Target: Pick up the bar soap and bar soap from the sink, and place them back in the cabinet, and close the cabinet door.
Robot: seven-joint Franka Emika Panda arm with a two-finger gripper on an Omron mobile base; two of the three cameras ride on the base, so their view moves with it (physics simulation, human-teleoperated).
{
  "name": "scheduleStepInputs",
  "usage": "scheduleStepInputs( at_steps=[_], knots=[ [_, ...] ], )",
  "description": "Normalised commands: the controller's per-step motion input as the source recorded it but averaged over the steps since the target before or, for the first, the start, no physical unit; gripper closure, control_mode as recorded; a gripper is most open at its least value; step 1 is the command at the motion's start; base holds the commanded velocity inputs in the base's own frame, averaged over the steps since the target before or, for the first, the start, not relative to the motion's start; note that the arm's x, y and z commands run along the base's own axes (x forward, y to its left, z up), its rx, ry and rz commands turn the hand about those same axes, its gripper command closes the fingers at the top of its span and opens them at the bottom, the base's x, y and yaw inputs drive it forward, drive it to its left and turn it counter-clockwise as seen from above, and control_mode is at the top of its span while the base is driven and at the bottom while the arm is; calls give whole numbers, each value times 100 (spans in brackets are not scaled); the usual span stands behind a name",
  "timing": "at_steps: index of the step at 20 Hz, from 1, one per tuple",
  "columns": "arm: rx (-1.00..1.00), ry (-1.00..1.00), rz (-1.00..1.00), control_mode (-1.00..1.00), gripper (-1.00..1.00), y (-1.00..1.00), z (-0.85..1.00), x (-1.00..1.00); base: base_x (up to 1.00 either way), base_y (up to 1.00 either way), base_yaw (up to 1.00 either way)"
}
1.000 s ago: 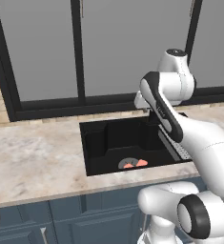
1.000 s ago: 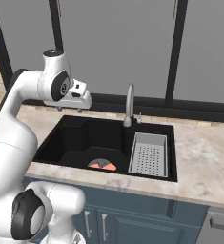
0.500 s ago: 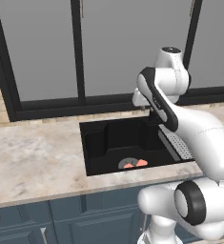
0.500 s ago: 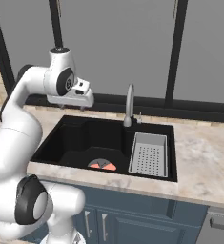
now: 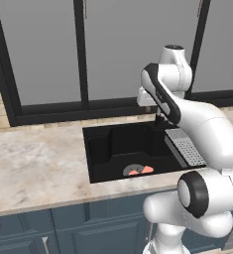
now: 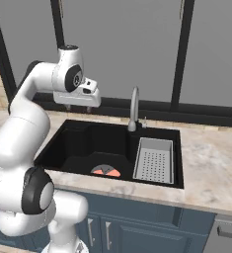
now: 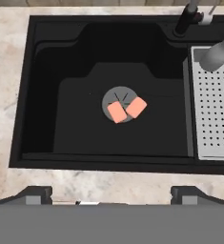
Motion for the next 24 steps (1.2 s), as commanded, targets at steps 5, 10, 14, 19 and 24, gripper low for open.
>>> scheduleStepInputs(
  at_steps=[5, 10, 14, 19, 24],
  knots=[
    [0, 0, 0, -100, -100, -4, -2, 29, 0, 0, 0],
    [0, 0, 0, -100, -100, -6, -14, 26, 0, 0, 0],
    [0, 0, 0, -100, -100, -6, -20, 18, 0, 0, 0],
    [0, 0, 0, -100, -100, -3, -25, 15, 0, 0, 0],
    [0, 0, 0, -100, -100, 0, -28, 12, 0, 0, 0]
  ],
)
